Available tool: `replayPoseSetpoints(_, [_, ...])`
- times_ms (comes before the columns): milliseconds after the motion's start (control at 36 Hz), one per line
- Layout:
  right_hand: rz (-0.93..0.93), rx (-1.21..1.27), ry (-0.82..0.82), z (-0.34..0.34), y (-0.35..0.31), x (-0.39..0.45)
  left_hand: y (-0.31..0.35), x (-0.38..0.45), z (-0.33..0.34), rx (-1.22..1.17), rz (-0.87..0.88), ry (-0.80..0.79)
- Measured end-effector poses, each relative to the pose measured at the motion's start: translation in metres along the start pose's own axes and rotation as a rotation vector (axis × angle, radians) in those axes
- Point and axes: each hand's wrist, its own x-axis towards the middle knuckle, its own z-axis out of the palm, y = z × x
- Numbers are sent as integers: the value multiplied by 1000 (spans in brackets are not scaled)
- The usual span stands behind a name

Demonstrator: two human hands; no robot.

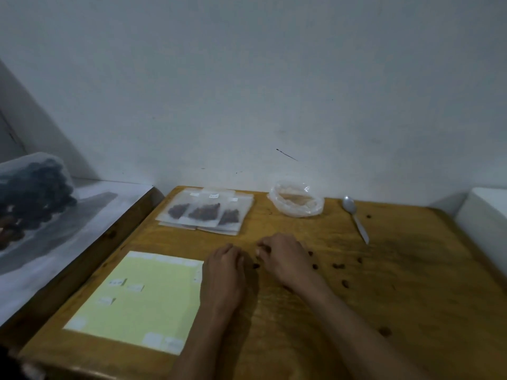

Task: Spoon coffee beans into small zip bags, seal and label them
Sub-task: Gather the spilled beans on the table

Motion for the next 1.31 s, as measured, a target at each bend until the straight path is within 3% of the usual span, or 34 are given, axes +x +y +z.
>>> replayPoseSetpoints(417, [-41, -33, 126, 8, 1, -6, -3, -3, 1, 10, 16, -65])
replayPoseSetpoints(528, [241, 562, 229, -9, 8, -21, -5, -3, -2, 2, 40, -116])
replayPoseSetpoints(583, [418, 953, 182, -18, 11, -32, -8, -2, -1, 19, 48, -126])
replayPoseSetpoints(639, [509, 1104, 112, -24, 11, -40, -12, -1, 1, 35, 56, -134])
replayPoseSetpoints(750, [486, 869, 43, -20, 1, -44, -14, -1, 4, 42, 68, -115])
replayPoseSetpoints(889, [102, 120, 118, 3, -15, -46, -12, -4, 2, 2, 81, -88])
replayPoseSetpoints(972, [31, -55, 95, 12, -15, -46, -7, -7, -4, -36, 108, -70])
replayPoseSetpoints(1194, [32, -35, 137, 14, -15, -41, -4, -8, -3, 10, 79, -56])
replayPoseSetpoints(1250, [95, 130, 153, 8, -11, -47, -5, -7, -1, 30, 75, -49])
replayPoseSetpoints(1306, [214, 466, 131, -3, 0, -56, -3, -6, 0, 49, 90, -46])
